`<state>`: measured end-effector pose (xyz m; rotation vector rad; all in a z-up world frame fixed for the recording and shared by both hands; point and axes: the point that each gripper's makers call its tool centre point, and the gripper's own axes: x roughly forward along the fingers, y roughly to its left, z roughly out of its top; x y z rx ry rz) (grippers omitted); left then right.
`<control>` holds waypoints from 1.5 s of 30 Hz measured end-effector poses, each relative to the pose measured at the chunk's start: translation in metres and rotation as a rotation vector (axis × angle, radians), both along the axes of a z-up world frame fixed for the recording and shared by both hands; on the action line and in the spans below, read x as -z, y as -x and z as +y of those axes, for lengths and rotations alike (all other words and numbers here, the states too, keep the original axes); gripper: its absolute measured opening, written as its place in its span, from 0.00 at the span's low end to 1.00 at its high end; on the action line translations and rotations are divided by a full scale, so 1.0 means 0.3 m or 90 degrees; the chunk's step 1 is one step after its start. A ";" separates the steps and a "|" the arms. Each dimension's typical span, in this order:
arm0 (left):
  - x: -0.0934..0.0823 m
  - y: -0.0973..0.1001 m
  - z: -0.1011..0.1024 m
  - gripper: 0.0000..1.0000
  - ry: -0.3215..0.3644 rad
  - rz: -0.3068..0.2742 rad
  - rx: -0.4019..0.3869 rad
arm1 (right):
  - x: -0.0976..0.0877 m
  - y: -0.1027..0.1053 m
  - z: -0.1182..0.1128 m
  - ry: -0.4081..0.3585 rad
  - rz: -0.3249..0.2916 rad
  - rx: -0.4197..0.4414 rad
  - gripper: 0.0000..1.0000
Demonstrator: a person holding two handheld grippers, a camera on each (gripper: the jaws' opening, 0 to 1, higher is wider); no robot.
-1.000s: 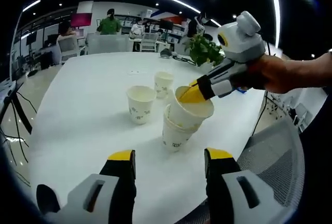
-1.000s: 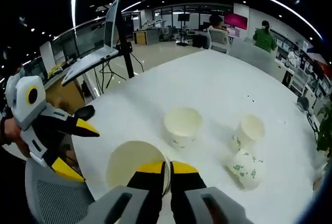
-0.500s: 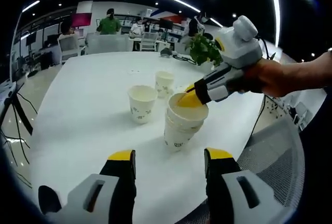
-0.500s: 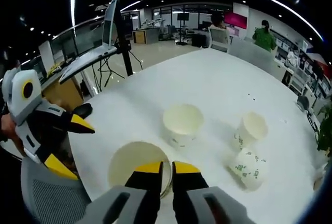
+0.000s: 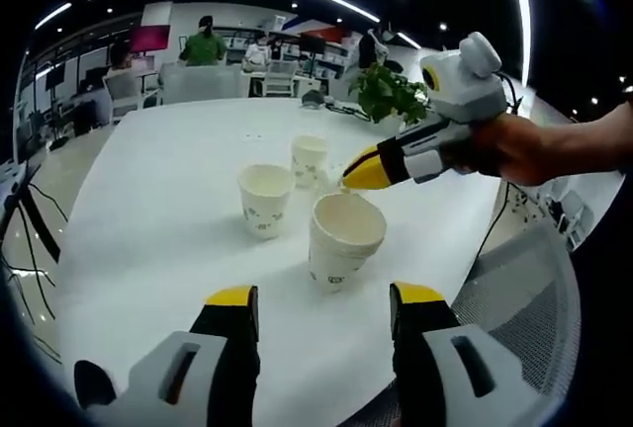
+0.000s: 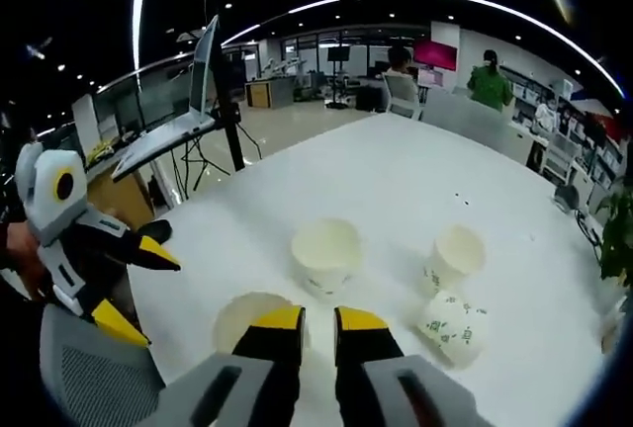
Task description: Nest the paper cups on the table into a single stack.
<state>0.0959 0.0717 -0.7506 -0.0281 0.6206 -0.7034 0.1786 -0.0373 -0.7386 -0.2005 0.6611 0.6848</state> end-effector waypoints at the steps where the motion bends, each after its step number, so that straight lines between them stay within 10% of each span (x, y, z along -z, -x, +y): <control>1: 0.000 -0.001 -0.001 0.51 -0.001 0.000 0.001 | 0.000 -0.007 -0.012 -0.003 -0.003 0.005 0.11; 27: -0.005 -0.017 -0.006 0.52 0.000 0.005 -0.003 | 0.002 -0.130 -0.412 -0.172 0.021 0.242 0.46; 45: 0.008 -0.007 0.015 0.51 0.003 0.011 -0.009 | 0.132 -0.156 -0.435 -0.179 0.079 0.227 0.52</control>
